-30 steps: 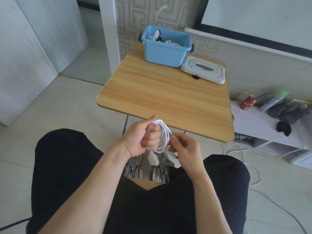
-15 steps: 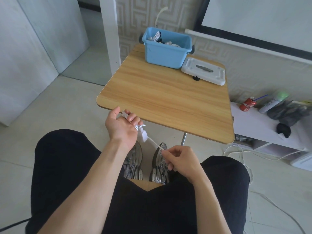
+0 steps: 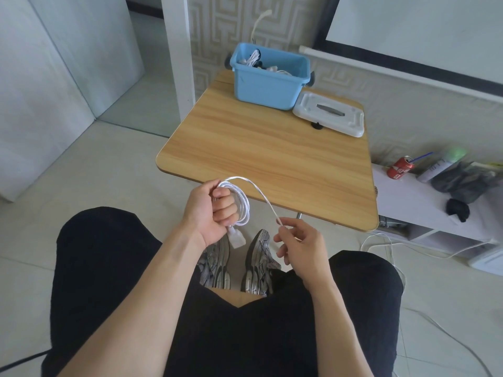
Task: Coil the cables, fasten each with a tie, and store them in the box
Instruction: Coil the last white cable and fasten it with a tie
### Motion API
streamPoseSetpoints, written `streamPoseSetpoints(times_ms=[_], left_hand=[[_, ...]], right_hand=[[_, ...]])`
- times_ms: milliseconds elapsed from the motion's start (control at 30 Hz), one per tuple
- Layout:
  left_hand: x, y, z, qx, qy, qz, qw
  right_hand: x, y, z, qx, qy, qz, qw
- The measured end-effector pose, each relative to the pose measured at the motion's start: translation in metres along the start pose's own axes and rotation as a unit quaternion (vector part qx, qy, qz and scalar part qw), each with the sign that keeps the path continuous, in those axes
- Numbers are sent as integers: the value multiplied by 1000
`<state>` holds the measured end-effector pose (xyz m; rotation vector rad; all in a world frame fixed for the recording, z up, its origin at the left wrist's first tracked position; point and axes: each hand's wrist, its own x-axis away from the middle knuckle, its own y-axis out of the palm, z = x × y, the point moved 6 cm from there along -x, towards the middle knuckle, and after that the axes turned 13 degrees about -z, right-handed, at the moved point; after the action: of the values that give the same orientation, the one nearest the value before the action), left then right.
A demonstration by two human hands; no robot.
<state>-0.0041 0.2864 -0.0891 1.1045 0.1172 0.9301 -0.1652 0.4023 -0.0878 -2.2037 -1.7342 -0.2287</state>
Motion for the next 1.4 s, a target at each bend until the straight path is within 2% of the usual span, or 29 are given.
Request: streamPoseSetpoints(times_ms=[133, 267, 367, 533, 700, 833, 900, 967, 1000, 1067, 1133, 1267, 1400], left_hand=[[-1, -11, 2, 5, 34, 41, 999], [-1, -14, 8, 87, 84, 33, 992], [1, -19, 10, 117, 109, 48, 986], [8, -31, 19, 150, 168, 117, 967], [10, -39, 31, 194, 239, 157, 938], [6, -42, 32, 149, 245, 187, 940], [3, -42, 31, 74, 231, 200, 949], [2, -40, 32, -90, 200, 200, 955], [1, -38, 31, -197, 169, 191, 947], [1, -33, 25, -382, 93, 144, 908], [2, -26, 15, -494, 27, 88, 865], [6, -10, -10, -559, -110, -42, 821], [12, 2, -40, -505, -217, -180, 816]], right_hand=[[-2, 3, -4, 34, -18, -19, 999], [-5, 13, 3, 112, 11, -86, 990], [-4, 18, 5, 97, 11, -114, 989], [-1, 19, 3, 123, 6, -147, 981], [1, 27, 19, 183, 66, -221, 956], [0, 31, 28, 233, 91, -236, 939], [-1, 31, 27, 229, 87, -235, 941], [-2, 28, 21, 220, 59, -216, 949], [-2, 25, 17, 211, 40, -196, 957], [-2, 18, 8, 178, 2, -146, 973], [-2, 10, 0, 143, -35, -94, 985], [-1, 3, -9, 103, -88, -20, 991], [-1, -1, -9, 64, -93, 17, 993]])
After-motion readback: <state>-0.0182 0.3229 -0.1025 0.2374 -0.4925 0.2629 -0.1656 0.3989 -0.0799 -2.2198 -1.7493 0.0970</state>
